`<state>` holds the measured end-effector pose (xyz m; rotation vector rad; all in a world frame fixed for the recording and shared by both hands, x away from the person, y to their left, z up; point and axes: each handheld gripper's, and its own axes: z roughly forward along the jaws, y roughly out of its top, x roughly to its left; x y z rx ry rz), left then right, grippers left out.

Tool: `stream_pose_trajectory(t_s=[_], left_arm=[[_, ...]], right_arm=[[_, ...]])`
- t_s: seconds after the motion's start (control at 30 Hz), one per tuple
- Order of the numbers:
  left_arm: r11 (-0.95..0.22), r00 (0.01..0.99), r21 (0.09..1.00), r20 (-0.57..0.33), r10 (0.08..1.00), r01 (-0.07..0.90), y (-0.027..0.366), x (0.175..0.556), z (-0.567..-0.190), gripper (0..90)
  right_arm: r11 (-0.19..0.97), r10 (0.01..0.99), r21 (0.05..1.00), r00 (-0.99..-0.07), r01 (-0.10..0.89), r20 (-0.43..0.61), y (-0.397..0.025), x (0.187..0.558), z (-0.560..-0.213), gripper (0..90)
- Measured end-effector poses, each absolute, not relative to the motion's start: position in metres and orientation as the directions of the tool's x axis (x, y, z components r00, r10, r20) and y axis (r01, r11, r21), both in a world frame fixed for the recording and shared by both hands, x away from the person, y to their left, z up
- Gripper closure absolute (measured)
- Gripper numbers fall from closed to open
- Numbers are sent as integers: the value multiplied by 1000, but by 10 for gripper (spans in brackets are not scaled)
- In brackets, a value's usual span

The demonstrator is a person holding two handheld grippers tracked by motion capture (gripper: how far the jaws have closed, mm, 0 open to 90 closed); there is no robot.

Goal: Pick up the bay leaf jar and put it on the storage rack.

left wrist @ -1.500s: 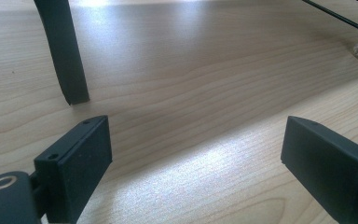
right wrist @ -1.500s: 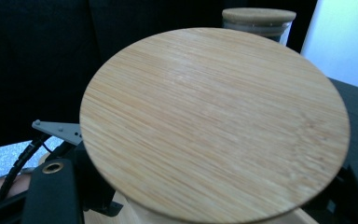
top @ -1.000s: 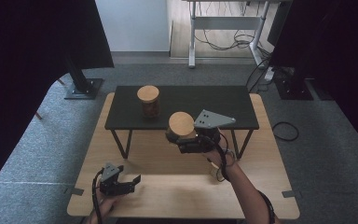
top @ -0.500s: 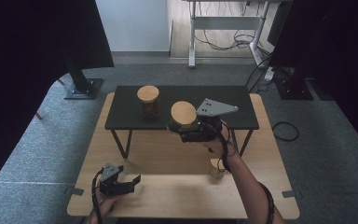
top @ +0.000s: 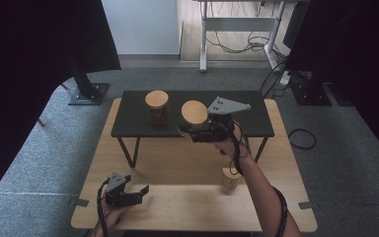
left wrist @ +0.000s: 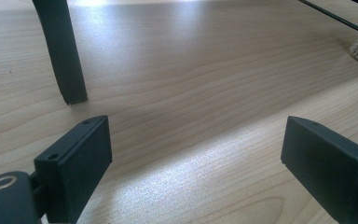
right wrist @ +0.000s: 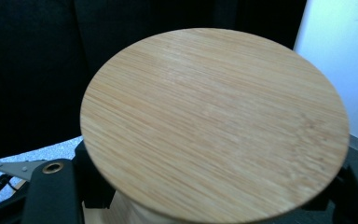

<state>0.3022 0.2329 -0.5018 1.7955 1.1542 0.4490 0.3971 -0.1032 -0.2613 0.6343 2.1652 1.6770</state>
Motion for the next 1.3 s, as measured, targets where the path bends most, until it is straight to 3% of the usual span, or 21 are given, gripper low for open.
stream_pose_trajectory(t_s=[1.3], left_arm=[[-132,497,845,-172,850,518,234,302,-502,81]], right_arm=[[272,661,937,-750,221,-15,-98,453,-280,249]])
